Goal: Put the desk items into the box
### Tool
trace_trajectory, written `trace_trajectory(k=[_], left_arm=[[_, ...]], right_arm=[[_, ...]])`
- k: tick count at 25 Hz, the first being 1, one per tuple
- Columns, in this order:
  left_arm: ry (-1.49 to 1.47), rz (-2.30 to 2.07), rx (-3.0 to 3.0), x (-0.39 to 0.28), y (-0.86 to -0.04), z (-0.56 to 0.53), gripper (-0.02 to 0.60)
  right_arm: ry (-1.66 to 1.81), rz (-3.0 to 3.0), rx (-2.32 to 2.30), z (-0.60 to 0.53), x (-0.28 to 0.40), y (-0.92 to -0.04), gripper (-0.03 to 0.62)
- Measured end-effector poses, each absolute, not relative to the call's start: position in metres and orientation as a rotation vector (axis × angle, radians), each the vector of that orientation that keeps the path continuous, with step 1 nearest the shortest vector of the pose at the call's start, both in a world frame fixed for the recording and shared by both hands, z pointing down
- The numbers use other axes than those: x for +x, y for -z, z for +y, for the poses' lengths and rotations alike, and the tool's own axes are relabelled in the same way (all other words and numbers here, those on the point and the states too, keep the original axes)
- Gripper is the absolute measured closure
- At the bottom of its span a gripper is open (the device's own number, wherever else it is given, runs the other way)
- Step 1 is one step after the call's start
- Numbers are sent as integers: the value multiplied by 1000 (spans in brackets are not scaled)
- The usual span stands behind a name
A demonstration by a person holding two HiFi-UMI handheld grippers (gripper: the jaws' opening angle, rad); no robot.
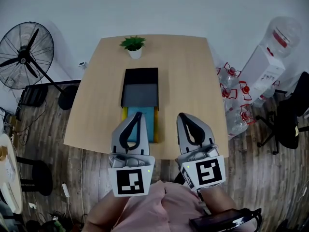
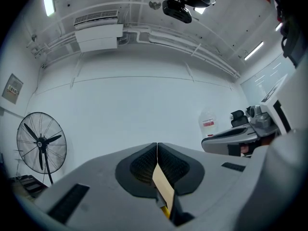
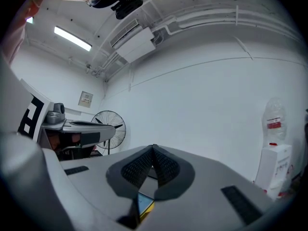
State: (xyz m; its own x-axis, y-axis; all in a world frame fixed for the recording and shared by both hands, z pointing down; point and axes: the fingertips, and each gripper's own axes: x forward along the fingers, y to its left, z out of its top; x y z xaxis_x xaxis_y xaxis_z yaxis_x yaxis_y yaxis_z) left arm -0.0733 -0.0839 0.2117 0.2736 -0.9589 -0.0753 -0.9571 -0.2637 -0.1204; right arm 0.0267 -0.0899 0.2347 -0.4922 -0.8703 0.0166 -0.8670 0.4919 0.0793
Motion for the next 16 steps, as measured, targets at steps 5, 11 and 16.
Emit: trace_trajectory(k=[5, 11, 16], left_arm=[[13, 1816, -2395, -74, -212, -83, 568], [13, 1820, -2402, -74, -213, -84, 568], [15, 1810, -2402, -77, -212, -86, 568]], right_arm=[[90, -2663, 1547, -89, 25, -235, 594], [94, -2655, 1541, -89, 23, -236, 594], [98, -2652, 1541, -91, 19, -235, 594]])
